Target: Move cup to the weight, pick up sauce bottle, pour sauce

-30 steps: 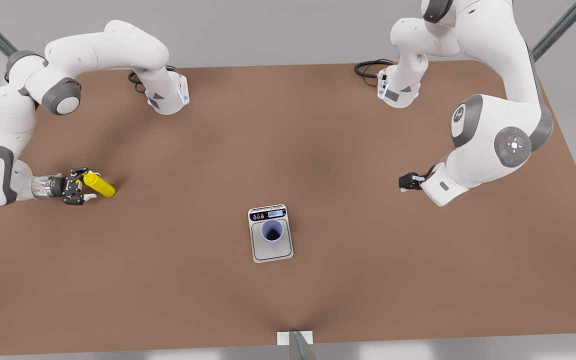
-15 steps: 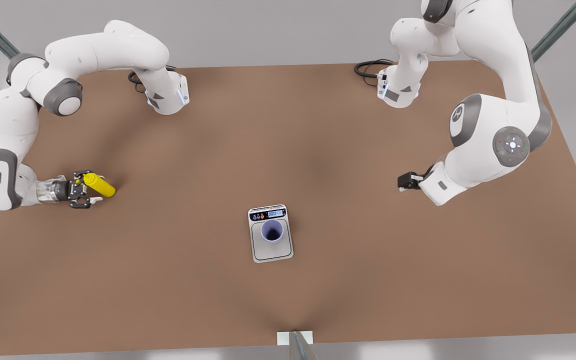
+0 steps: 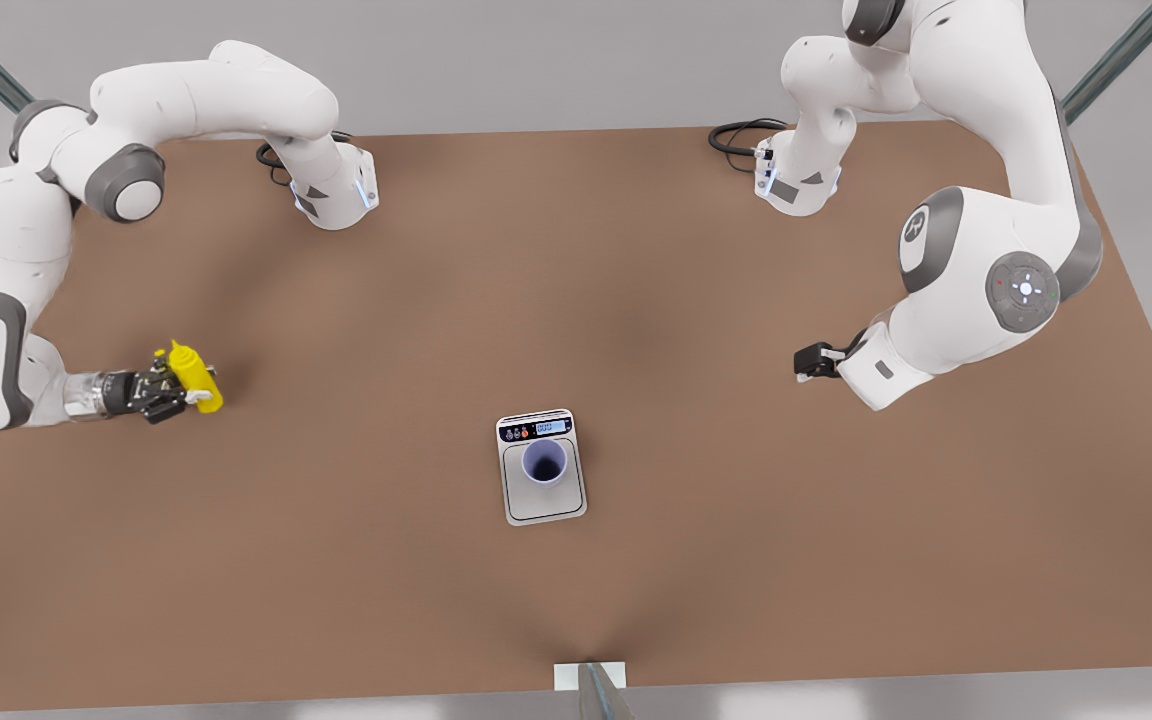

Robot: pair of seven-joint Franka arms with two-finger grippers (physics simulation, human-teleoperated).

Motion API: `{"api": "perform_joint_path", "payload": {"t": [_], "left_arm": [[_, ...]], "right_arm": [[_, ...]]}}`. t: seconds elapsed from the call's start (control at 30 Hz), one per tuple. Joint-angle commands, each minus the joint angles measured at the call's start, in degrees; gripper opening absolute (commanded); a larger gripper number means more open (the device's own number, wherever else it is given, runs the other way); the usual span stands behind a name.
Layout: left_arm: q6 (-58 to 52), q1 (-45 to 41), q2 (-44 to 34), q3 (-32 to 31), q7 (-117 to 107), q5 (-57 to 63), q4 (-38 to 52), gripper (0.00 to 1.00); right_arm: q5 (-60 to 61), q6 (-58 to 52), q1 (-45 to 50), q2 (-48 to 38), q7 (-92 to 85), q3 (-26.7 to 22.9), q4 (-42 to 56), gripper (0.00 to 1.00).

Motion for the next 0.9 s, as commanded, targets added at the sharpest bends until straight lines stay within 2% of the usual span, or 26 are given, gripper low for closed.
{"api": "perform_joint_path", "payload": {"t": [0.0, 0.07, 0.23, 0.33, 0.4, 0.67, 0.73, 0.8, 0.87], "left_arm": [[0.0, 0.0, 0.0, 0.0, 0.0, -0.11, -0.09, 1.0], [0.0, 0.0, 0.0, 0.0, 0.0, -0.11, -0.09, 1.0], [0.0, 0.0, 0.0, 0.0, 0.0, -0.11, 0.0, 1.0], [-0.09, 0.0, 0.0, 0.0, 0.0, -0.11, 0.0, 1.0], [-0.09, 0.0, 0.0, 0.0, 0.0, -0.11, -0.09, 1.0], [0.0, 0.0, 0.08, 0.0, 0.09, -0.11, -0.09, 1.0], [0.0, 0.0, 0.08, 0.0, 0.0, -0.11, -0.09, 1.0], [0.0, 0.0, 0.08, 0.09, 0.0, -0.11, -0.09, 1.0], [0.0, 0.0, 0.08, 0.0, 0.0, -0.2, 0.0, 1.0]], "right_arm": [[-1.12, 0.21, 0.53, -1.54, 1.05, 0.33, -0.23, 0.21], [-0.77, 3.29, 5.19, -8.74, 8.17, 0.95, -2.78, 0.21], [5.38, 7.6, 11.6, -13.84, 29.62, 1.04, -2.25, 0.21], [5.47, 15.94, 13.27, -18.06, 40.61, 7.54, -3.4, 0.21], [5.65, 23.33, 21.71, -21.49, 50.28, 7.1, -3.31, 0.21], [4.94, 41.61, 36.39, -22.37, 65.31, 7.54, -1.9, 0.21], [0.02, 43.81, 39.82, -22.28, 68.48, 7.71, -0.5, 0.21], [-8.14, 47.24, 39.99, -21.76, 69.53, 14.74, 0.91, 0.21], [-15.44, 50.14, 39.99, -20.7, 70.58, 18.79, 1.61, 0.21]]}}
